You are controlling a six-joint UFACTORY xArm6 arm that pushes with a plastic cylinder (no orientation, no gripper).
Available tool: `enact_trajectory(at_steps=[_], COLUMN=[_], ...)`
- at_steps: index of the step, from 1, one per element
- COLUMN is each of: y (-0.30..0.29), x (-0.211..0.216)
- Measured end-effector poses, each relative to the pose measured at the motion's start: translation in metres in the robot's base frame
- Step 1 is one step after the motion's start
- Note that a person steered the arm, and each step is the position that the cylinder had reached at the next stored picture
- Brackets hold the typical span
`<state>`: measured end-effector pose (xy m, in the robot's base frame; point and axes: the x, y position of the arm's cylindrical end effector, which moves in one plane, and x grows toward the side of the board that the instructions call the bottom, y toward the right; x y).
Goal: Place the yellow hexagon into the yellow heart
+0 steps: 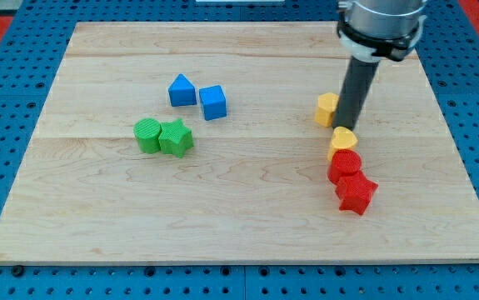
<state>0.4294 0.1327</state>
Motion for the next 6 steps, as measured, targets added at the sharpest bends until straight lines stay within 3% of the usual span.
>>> enact_trajectory(at_steps=[2, 3, 4, 5, 6], y=[0.024, 0.052, 0.06, 0.019, -0.008], x=[0.028, 0.004, -0.048, -0.085, -0.069])
